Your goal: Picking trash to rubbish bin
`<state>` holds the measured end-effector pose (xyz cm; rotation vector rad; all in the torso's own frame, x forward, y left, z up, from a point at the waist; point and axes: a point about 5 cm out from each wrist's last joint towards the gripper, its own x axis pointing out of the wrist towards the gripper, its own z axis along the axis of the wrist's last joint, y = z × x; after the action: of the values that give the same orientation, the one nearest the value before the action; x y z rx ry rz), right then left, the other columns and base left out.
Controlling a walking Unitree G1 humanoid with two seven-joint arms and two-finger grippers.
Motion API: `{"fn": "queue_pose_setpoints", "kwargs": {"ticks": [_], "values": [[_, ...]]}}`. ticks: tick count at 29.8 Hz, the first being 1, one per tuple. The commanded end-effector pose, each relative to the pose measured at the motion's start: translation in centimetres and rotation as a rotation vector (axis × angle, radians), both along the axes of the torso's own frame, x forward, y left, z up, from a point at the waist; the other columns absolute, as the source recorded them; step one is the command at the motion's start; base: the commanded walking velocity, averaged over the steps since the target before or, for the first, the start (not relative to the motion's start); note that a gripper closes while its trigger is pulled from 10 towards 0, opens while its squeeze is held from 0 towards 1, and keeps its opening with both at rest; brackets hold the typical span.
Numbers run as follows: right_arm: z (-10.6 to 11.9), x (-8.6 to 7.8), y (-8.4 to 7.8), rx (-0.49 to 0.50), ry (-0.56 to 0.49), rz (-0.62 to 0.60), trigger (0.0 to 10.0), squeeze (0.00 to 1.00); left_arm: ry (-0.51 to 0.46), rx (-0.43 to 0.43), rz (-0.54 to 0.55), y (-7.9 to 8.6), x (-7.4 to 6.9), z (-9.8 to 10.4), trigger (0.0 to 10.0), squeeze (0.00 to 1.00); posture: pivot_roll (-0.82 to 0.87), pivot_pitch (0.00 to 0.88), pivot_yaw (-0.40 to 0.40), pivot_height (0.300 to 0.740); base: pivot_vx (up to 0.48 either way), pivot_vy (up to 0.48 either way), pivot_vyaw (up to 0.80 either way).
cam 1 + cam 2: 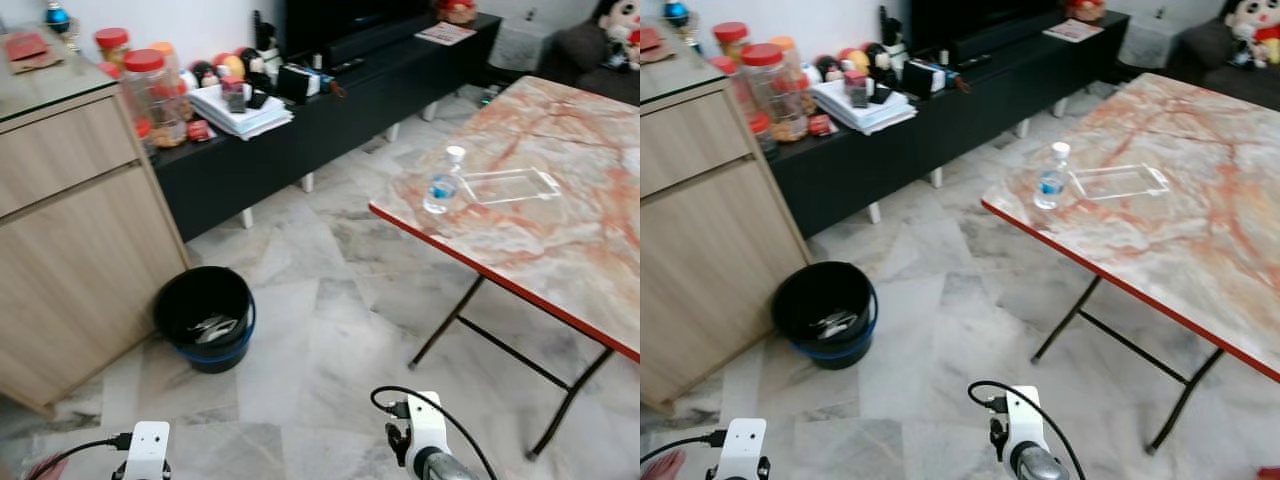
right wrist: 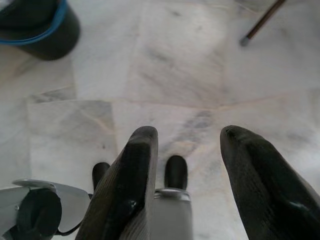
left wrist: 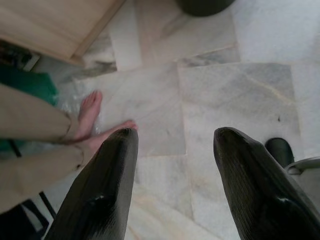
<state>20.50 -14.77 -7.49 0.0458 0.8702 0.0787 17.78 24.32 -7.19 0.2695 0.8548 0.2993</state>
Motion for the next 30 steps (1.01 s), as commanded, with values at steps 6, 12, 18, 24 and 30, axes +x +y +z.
{"fn": "queue_pose_setpoints", "kwargs": {"ticks": [6, 12, 18, 24, 30], "values": [[-0.1, -0.1, 0.1, 0.005, 0.009, -0.013, 10.0, 0.00, 0.028, 0.012, -0.004, 0.2, -0.5, -0.2, 10.0, 0.00, 0.12, 0.103, -0.016, 0.740, 0.000, 0.000, 0.00], [0.1, 0.2, 0.1, 0.006, -0.001, -0.020, 10.0, 0.00, -0.014, 0.026, -0.023, 0.3, 0.3, 0.3, 10.0, 0.00, 0.12, 0.108, -0.015, 0.740, 0.000, 0.000, -0.13], [0.6, 1.1, 0.2, 0.009, -0.028, -0.023, 10.0, 0.00, -0.128, 0.060, -0.097, -0.1, 3.5, 2.1, 10.0, 0.00, 0.13, 0.112, -0.016, 0.740, 0.000, 0.000, -0.13], [1.0, 1.8, 0.5, 0.015, -0.050, -0.023, 10.0, 0.00, -0.227, 0.085, -0.172, -1.0, 6.5, 4.0, 10.0, 0.00, 0.13, 0.111, -0.016, 0.740, 0.000, 0.000, -0.27], [0.9, 1.7, 0.5, 0.014, -0.046, -0.031, 10.0, 0.00, -0.199, 0.058, -0.142, -1.0, 6.2, 3.6, 10.0, 0.00, 0.11, 0.110, -0.009, 0.740, 0.000, 0.160, -0.27]]}}
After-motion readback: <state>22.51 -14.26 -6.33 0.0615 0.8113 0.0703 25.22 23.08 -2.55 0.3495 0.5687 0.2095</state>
